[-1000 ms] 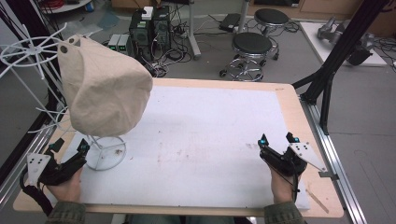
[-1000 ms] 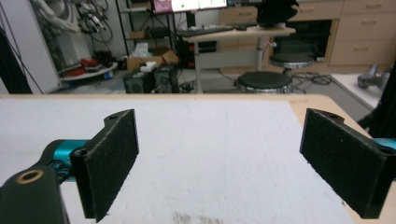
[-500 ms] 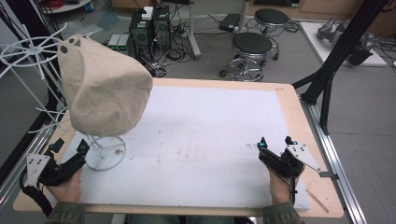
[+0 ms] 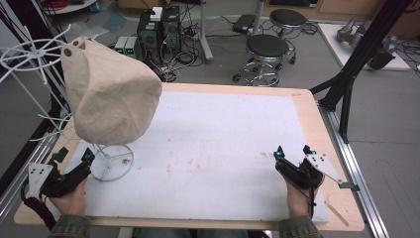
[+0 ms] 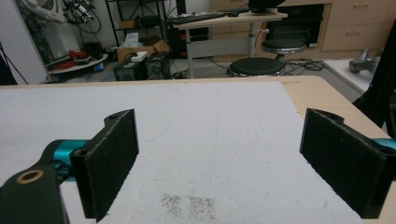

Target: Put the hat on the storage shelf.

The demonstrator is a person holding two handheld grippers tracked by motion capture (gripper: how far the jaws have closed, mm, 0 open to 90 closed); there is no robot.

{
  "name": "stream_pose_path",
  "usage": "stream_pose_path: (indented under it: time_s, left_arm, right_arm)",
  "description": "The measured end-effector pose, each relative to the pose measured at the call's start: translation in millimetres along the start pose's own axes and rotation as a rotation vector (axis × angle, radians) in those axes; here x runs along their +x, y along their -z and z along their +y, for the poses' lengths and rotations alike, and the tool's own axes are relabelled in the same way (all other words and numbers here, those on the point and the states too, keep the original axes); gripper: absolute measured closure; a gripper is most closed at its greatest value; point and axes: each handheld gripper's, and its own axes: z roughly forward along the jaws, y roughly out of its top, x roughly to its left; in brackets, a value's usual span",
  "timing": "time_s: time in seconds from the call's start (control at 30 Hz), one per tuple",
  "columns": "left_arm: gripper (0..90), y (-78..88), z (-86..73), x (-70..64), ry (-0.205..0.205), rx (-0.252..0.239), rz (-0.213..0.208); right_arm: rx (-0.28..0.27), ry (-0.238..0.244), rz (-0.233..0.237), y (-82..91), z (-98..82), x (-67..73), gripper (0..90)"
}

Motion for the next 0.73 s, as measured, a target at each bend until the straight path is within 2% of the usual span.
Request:
stream_pose_path:
  time_s: [0.73]
  left_arm:
    - [18.7,-0.9,-0.4,0.0,0.001,0.001,-0.002]
  right_arm:
    - [0.001,-0.001,0.015,0.9,-0.1,0.7,10.8]
